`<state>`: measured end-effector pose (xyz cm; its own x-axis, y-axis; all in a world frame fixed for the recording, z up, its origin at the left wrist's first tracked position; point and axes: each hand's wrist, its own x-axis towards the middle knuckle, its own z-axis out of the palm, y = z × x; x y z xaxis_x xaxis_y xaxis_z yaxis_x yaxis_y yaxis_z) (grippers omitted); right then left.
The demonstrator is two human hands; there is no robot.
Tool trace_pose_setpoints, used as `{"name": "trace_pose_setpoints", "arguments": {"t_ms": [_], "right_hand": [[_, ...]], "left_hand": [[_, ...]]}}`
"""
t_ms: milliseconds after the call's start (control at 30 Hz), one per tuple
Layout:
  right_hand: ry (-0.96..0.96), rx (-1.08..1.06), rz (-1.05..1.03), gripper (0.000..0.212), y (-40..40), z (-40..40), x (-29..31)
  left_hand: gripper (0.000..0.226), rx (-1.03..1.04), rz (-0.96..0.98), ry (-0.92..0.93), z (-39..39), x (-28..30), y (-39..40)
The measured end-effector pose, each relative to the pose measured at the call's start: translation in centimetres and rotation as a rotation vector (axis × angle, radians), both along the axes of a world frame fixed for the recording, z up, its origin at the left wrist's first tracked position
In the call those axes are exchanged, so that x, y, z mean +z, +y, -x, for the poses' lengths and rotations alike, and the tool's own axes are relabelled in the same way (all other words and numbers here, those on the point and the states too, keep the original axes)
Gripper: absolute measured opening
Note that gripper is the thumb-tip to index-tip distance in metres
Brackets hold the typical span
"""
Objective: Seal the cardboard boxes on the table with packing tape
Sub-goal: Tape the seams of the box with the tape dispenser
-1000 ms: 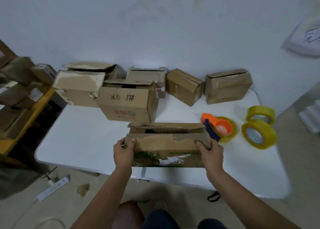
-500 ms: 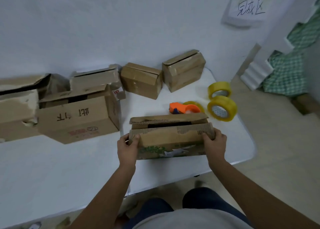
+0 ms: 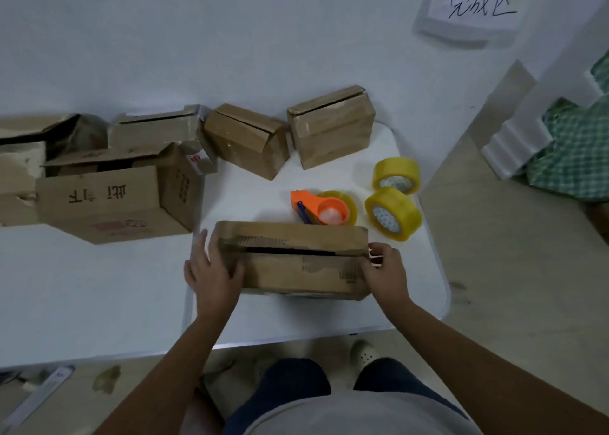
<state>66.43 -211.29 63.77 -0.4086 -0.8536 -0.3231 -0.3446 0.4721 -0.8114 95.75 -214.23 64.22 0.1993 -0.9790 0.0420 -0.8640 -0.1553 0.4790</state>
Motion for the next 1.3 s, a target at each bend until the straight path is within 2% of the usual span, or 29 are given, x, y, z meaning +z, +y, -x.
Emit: {"name": "trace_pose_setpoints", "arguments": {"t_ms": [67, 133, 200, 367, 567, 767, 1033, 1100, 1233, 1300], "right_hand": [[-0.018, 0.059, -0.014, 0.032, -0.3, 0.8, -0.1], [-0.054, 0.097, -0.019, 0.033, -0.2, 1.2, -0.1], [-0.08, 0.127, -0.015, 0.034, 0.0, 1.5, 0.0], [-0.104, 0.195, -0.019, 0.036, 0.1, 1.4, 0.0], [-0.067, 0.313, 0.01, 0.036, -2.1, -1.1, 0.4], [0.046, 0.29, 0.052, 0.035, -7.4, -2.0, -0.1], [0.294, 0.537, -0.065, 0.024, -12.8, -3.3, -2.6], [0.329, 0.592, -0.112, 0.027, -13.6, -3.8, -3.2], [0.268, 0.679, -0.181, 0.025, -14.9, -5.4, -2.0], [0.183, 0.625, -0.289, 0.024, -15.7, -5.9, -2.2]], "left_hand": [[0.068, -0.351, 0.04, -0.185, 1.3, 0.1, -0.4], [0.079, -0.669, -0.063, -0.317, 2.7, -0.1, -1.1], [0.084, -0.801, -0.174, -0.377, 4.1, -0.5, -1.5], [0.093, -0.801, -0.217, -0.435, 4.3, -1.6, -0.4], [0.09, -0.701, -0.239, -0.392, 0.4, -1.8, 0.3], [0.089, -0.737, -0.209, -0.39, -2.6, -1.6, 0.0], [0.09, -0.811, -0.2, -0.392, -5.7, -1.1, -2.1], [0.09, -0.825, -0.197, -0.408, -6.5, -1.2, -2.2], [0.089, -0.824, -0.183, -0.413, -7.0, -1.3, -2.2], [0.088, -0.819, -0.183, -0.416, -6.8, -1.3, -2.3]]}}
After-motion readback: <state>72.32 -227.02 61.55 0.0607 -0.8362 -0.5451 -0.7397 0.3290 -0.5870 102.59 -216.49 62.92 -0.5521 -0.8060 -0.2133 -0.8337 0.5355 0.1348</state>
